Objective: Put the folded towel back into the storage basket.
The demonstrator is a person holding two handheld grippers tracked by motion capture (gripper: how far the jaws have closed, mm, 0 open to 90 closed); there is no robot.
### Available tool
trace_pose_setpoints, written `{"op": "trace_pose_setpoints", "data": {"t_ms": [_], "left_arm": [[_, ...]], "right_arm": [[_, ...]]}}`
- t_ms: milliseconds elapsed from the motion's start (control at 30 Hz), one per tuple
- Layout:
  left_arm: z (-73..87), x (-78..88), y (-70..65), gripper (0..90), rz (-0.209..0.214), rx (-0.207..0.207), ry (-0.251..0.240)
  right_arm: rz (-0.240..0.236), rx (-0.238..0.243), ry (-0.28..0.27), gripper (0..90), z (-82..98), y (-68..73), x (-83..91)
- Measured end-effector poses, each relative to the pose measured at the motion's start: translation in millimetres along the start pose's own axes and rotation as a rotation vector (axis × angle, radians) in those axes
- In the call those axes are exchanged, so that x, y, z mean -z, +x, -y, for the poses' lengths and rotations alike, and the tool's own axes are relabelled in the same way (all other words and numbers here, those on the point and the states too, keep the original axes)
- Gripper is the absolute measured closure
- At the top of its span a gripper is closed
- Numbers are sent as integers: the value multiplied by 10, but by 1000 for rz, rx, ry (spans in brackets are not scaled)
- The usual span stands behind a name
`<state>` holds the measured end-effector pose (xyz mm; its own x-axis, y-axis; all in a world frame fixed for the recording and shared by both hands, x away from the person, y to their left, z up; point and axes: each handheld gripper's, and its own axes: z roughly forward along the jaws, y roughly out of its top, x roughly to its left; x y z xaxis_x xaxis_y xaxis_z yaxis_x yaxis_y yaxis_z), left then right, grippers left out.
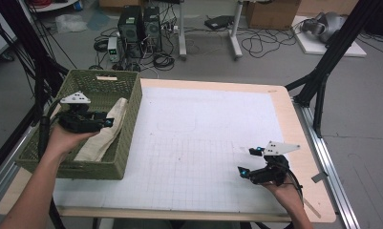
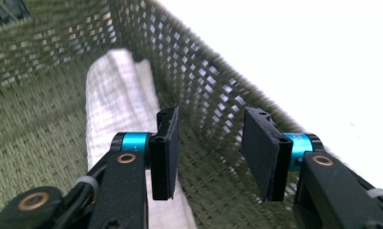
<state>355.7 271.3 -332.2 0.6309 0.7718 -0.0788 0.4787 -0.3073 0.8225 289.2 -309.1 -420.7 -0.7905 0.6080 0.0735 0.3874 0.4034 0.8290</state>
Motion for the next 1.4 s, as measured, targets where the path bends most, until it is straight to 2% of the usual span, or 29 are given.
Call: {"op": "trace_pose_setpoints", "data": {"t_ms": [200,733,1167,1400], "left_arm": [[-11,103,-102,516,10,-14,-52],[-2,118,-316,475,37,-52,-74],[-22,93,-569,425,58,-84,-118],[-24,79,-699,410,65,-89,-160]], "right_arm": [[2,3,-8,124,-7,1,-2],[-4,4,-3,124,-8,8,0],[-1,7,-15,124,-14,12,11],[-1,5,-16,124,-16,18,14]]}}
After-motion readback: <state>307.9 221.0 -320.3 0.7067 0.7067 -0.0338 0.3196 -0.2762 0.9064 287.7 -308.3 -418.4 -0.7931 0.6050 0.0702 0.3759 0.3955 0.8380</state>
